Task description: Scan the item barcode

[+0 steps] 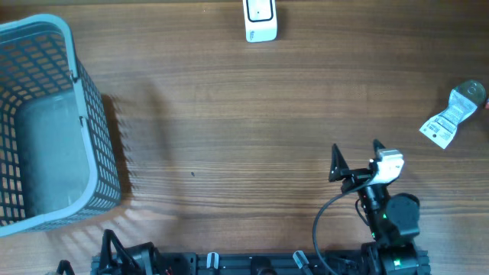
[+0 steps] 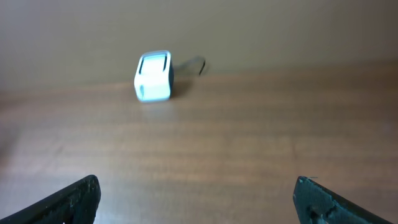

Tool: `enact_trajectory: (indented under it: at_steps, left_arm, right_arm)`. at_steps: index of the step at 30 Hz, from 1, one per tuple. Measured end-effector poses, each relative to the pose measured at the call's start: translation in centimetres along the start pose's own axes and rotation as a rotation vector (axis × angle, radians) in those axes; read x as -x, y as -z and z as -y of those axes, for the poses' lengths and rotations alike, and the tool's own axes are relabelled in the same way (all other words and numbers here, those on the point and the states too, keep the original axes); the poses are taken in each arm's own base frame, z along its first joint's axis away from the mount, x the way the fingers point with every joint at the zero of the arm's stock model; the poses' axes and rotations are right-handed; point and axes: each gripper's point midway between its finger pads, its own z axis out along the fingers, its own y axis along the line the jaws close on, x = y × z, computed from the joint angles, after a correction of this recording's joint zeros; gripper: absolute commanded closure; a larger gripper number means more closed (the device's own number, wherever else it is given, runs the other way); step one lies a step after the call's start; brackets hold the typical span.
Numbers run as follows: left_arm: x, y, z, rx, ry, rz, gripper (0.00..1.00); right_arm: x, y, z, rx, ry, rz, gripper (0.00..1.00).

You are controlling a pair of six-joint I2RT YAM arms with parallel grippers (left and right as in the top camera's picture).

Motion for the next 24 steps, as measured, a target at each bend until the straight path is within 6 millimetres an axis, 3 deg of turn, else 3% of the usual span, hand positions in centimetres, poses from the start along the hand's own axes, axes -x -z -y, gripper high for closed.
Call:
enact_trajectory:
  at_steps: [5,24]
  left_arm:
    - [0.0,0.0,0.0,0.000,0.000,0.000,0.00]
    - [0.0,0.0,0.0,0.000,0.000,0.000,0.00]
  right_arm:
    - [2.3,0.8,1.3,-0.050,-0.002,0.105,0.00]
    - [2.6,0.8,1.9,-0.075,-0.003,0.117,0.00]
